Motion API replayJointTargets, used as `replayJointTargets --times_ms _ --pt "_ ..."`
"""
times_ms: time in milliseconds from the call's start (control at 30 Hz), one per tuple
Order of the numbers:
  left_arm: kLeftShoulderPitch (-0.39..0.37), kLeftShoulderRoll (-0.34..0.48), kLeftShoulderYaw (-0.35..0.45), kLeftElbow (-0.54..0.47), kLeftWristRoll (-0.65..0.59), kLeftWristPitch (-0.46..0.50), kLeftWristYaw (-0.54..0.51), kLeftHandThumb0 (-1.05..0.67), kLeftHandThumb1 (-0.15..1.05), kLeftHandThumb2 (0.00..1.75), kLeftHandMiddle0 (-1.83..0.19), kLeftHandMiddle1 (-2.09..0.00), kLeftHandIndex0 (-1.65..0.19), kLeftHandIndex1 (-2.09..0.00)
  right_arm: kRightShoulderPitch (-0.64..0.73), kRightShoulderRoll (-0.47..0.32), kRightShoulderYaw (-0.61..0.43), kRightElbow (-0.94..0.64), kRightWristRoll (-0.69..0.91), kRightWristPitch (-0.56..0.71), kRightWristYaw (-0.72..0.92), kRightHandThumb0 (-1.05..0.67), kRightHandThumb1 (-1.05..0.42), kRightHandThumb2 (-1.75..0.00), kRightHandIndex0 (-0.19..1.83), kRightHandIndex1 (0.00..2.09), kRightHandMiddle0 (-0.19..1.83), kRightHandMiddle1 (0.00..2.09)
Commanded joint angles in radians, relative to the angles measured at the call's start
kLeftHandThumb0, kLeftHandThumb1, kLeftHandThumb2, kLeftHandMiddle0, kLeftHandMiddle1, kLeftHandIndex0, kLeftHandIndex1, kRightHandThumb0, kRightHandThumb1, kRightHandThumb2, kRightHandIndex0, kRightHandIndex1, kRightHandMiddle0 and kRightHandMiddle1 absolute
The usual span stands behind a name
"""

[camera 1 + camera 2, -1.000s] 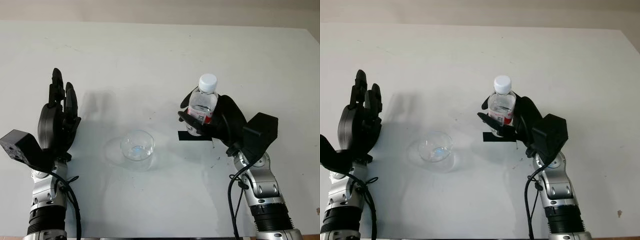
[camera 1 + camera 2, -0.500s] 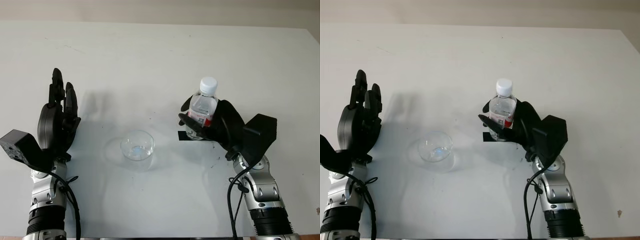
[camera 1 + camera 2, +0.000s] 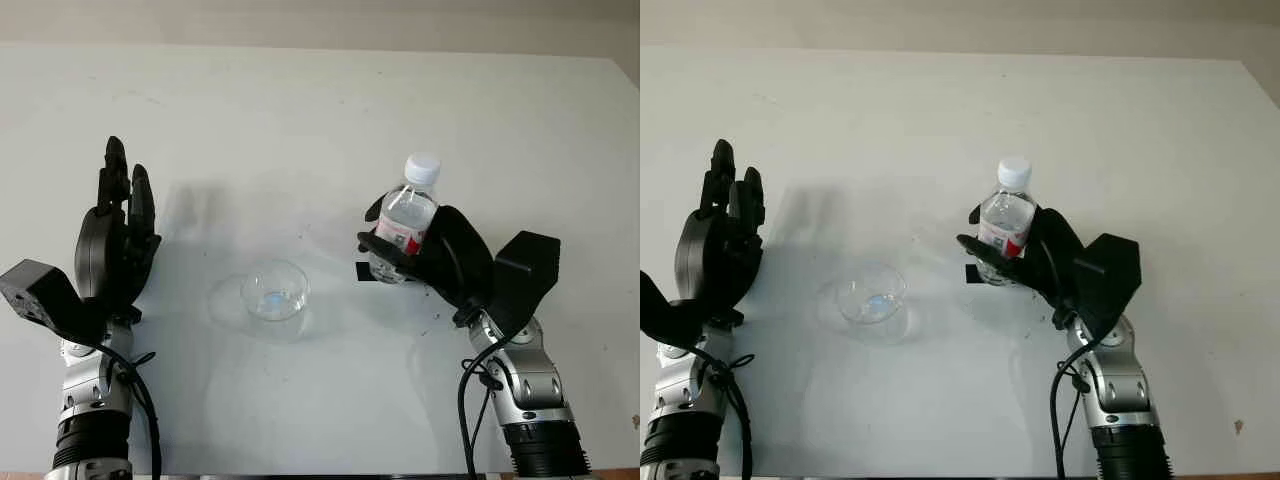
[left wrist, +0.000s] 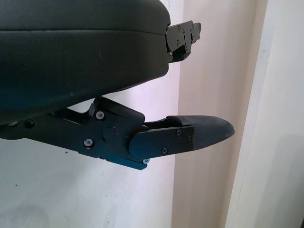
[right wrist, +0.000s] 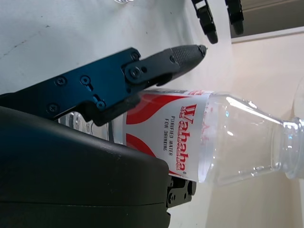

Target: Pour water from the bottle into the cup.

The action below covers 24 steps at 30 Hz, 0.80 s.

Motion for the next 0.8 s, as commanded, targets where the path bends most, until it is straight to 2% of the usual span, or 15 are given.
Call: replayJointTargets --times_ms 0,200,367,433,533,767 --pt "0.004 0.008 0.004 0.003 0.004 -0.006 0.004 -0.76 1.05 0.51 0.19 -0.03 0.19 -0.03 0.012 -0.006 -0.010 0.016 0.004 -0.030 0.013 -0.57 -1.04 -0.06 0.05 1.77 -0.07 1.74" --pt "0.000 0.011 0.004 0.011 0.003 -0.011 -0.001 -0.75 1.05 0.52 0.19 -0.03 0.19 -0.02 0.012 -0.027 -0.004 0.037 -0.014 -0.063 0.048 -0.60 -1.01 -0.05 -0.04 1.31 -0.10 1.37" --pt "-0.004 0.013 0.006 0.017 -0.004 -0.012 -0.010 -0.74 1.05 0.52 0.19 -0.01 0.19 0.00 0.009 -0.057 0.010 0.067 -0.061 -0.142 0.072 -0.70 -0.99 -0.05 0.00 0.42 -0.05 0.56" --pt "-0.006 0.012 0.007 0.020 -0.006 -0.015 -0.011 -0.74 1.05 0.52 0.19 -0.02 0.19 -0.01 0.007 -0.065 0.011 0.084 -0.065 -0.173 0.089 -0.72 -0.97 -0.05 -0.03 0.17 -0.06 0.31" --pt "-0.008 0.012 0.008 0.023 -0.007 -0.017 -0.014 -0.74 1.05 0.52 0.19 -0.02 0.19 -0.01 0.008 -0.073 0.011 0.097 -0.071 -0.201 0.103 -0.77 -0.95 -0.05 -0.10 0.07 -0.10 0.19" --pt "-0.018 0.013 0.007 0.033 -0.005 -0.018 -0.014 -0.74 1.05 0.52 0.19 -0.02 0.19 -0.02 0.000 -0.091 0.014 0.141 -0.098 -0.294 0.114 -0.85 -0.93 -0.05 -0.19 0.00 -0.19 0.03"
